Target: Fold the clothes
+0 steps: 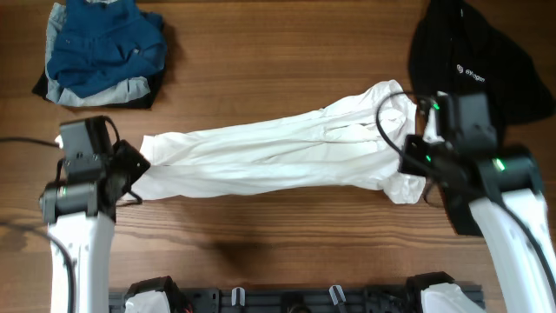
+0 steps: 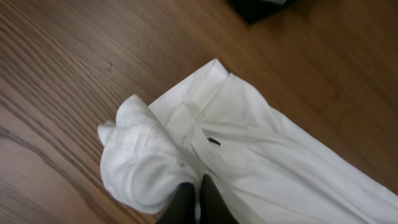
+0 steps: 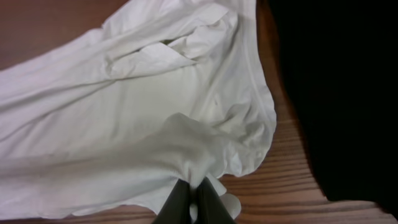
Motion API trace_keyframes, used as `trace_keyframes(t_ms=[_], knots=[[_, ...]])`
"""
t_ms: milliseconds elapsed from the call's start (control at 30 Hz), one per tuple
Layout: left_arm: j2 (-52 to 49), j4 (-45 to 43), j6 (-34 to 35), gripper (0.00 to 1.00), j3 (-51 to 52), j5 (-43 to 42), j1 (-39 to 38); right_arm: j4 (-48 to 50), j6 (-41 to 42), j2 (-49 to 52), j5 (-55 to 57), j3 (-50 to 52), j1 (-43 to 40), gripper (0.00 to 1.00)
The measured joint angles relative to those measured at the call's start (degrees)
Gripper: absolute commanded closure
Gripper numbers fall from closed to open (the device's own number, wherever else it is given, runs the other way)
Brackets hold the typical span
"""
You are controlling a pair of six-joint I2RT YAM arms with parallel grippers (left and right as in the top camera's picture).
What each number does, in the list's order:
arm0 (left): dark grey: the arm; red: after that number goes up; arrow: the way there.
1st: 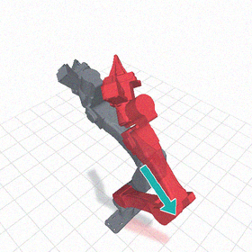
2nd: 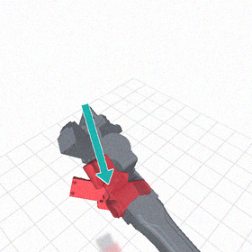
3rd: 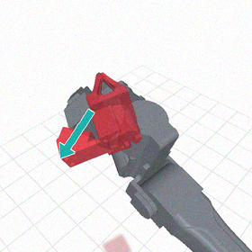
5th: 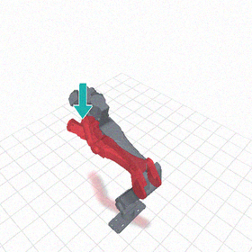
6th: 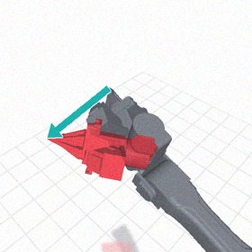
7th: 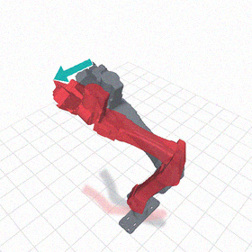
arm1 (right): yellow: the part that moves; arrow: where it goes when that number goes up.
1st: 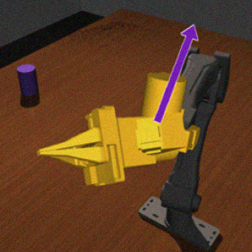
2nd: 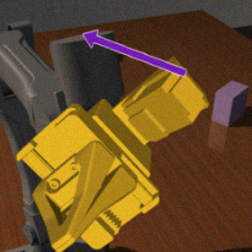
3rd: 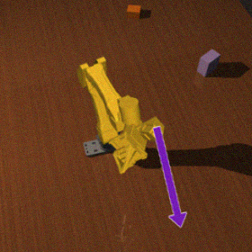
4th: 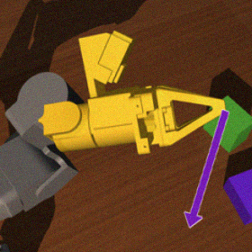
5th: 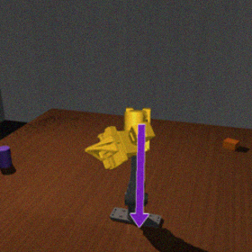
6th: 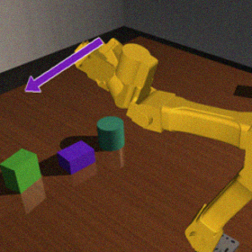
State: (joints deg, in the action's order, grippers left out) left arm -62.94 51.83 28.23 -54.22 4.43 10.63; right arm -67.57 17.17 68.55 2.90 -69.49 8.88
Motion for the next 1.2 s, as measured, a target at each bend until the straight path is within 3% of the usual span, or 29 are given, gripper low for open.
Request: trace_keyframes(t_ms=[233,400,567,900,933,1000,1067,1100,1200], knots=[[-13.35,-8.96,-0.13,0.96,-0.07,0.04,-0.61,7.93,-2.58,16.11,0.39,0.0,0.0,0.96],[-21.64,-17.73,-0.85,0.96,-0.07,0.04,-5.66,14.56,-3.89,24.57,0.39,0.0,-0.24,0.96],[-28.83,-24.46,-1.44,0.96,-0.09,0.11,-8.13,20.37,-5.16,27.26,0.35,0.0,-2.27,0.96],[-34.64,-28.0,-1.46,0.95,-0.09,0.24,-7.98,23.61,-7.48,27.3,0.13,0.0,-6.01,0.96],[-34.67,-28.26,-1.46,0.91,-0.09,0.24,-7.96,23.82,-7.65,27.3,0.13,0.0,-5.99,0.93],[-34.67,-28.37,-1.68,0.73,-0.09,0.26,-7.93,24.13,-7.87,27.3,0.13,0.0,-6.01,0.72],[-34.67,-28.48,-2.01,0.47,-0.09,0.26,-7.91,24.41,-8.39,27.3,0.13,0.0,-6.01,0.52],[-34.67,-28.5,-2.19,0.36,-0.09,0.28,-7.89,24.48,-8.44,27.3,0.13,0.0,-6.01,0.48],[-34.67,-28.09,-2.56,0.17,-0.09,0.22,-7.91,24.55,-8.72,27.3,0.13,0.0,-6.01,0.42]])
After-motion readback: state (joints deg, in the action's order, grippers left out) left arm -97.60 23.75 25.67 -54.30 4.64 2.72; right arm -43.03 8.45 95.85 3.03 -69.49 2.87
